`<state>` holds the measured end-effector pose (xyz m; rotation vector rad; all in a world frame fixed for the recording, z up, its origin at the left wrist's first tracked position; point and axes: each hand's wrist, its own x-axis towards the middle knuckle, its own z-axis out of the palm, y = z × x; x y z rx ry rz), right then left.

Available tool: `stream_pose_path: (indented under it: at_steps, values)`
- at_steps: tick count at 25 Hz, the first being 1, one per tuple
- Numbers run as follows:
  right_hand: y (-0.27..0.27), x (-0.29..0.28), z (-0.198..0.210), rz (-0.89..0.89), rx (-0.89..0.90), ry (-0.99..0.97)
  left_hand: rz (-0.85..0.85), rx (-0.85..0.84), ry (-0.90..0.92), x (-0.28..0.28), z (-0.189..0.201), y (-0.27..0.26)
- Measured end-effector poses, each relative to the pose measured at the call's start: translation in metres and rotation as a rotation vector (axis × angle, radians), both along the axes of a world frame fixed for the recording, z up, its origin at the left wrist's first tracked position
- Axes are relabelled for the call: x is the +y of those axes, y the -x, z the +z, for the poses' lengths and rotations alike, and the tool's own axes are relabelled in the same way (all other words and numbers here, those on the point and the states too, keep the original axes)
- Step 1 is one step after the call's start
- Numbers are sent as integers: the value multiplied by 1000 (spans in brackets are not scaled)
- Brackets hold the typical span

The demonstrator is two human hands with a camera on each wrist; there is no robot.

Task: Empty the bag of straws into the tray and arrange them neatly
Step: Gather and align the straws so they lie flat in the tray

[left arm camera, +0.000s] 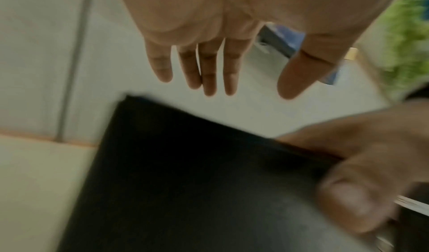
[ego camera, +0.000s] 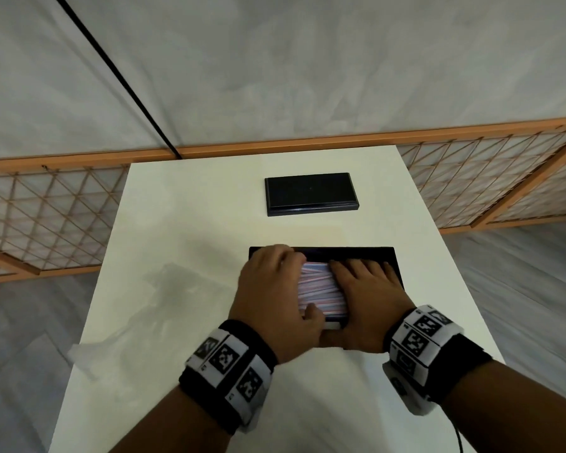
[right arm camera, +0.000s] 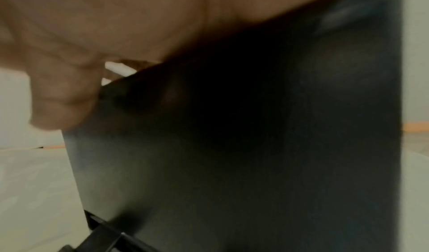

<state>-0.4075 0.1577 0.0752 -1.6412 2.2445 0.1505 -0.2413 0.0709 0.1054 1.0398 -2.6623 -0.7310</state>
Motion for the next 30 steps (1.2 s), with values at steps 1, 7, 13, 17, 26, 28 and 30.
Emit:
stream_pose_path:
  at_steps: [1, 7, 13, 17, 26, 28, 30]
  values:
    - [1, -3, 0, 1, 13, -3, -69, -111, 9, 3, 4, 8]
    - [3, -13, -1, 65, -7, -116, -151, -646, -40, -10, -8, 37]
    - [-1, 7, 1, 92, -52, -132, -179, -714, -27, 9, -24, 18]
    - [-8, 13, 6, 86, -27, -76, -191, -682, 2, 8, -16, 15]
    - [-10, 4, 3, 135, -23, -96, -240, -638, -84, 3, -30, 22]
    - [-8, 5, 4, 106, -26, -121, -214, -606, -106, 1, -28, 19]
    - [-8, 4, 3, 83, -41, -187, -216, -649, -73, 2, -25, 18]
